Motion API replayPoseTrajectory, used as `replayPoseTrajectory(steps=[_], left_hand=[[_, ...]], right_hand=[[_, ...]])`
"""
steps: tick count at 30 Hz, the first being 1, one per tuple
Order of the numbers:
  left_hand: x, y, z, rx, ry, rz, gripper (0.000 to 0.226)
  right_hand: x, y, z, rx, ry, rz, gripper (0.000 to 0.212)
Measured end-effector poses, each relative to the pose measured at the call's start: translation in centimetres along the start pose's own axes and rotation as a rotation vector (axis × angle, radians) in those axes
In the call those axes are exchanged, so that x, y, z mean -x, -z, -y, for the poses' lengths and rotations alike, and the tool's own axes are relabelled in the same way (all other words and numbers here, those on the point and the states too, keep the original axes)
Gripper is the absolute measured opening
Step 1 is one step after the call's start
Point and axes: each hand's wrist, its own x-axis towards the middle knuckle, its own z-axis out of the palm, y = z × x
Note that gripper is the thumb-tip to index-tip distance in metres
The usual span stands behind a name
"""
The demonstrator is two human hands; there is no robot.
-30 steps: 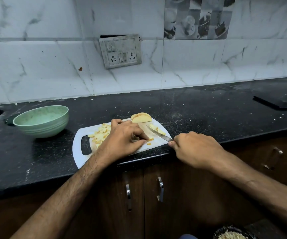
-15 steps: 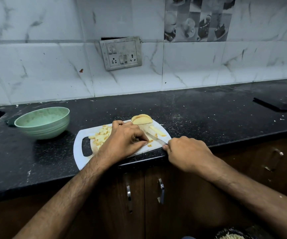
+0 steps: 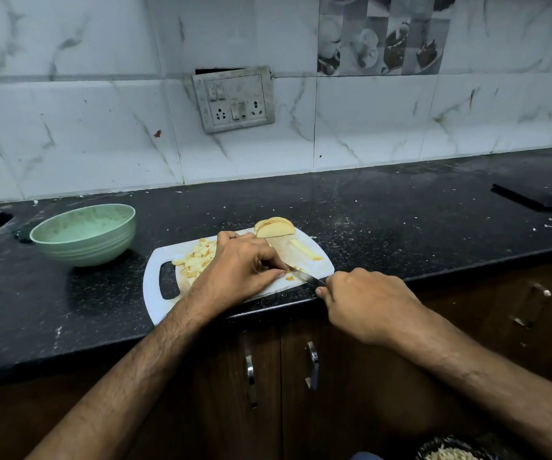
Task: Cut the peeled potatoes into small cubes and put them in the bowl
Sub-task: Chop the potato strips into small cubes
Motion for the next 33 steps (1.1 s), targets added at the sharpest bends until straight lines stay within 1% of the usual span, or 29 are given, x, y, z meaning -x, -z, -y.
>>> replayPoseTrajectory(steps=[5, 9, 19, 26, 33], left_hand=[[0.1, 0.0, -0.1, -0.006, 0.008, -0.004, 0.008], [0.1, 0.1, -0.1, 0.019, 0.027, -0.003, 0.009], [0.1, 0.1, -0.1, 0.016, 0.024, -0.003, 0.009], [0.1, 0.0, -0.2, -0.017, 0.047, -0.010, 0.007], [0.2, 0.0, -0.2, -0.045, 0.044, -0.013, 0.007]], right_hand=[[-0.2, 0.3, -0.4, -0.019, 0.001, 0.020, 0.034], [-0.2, 0.5, -0.5, -0.012, 0.003, 0.014, 0.037], [1.5, 2.3, -2.2, -0.005, -0.029, -0.004, 0.037], [4.2, 2.8, -3.9, 0.039, 0.009, 0.080, 0.039], [3.6, 3.6, -4.4, 0.108, 0.046, 0.140, 0.038]])
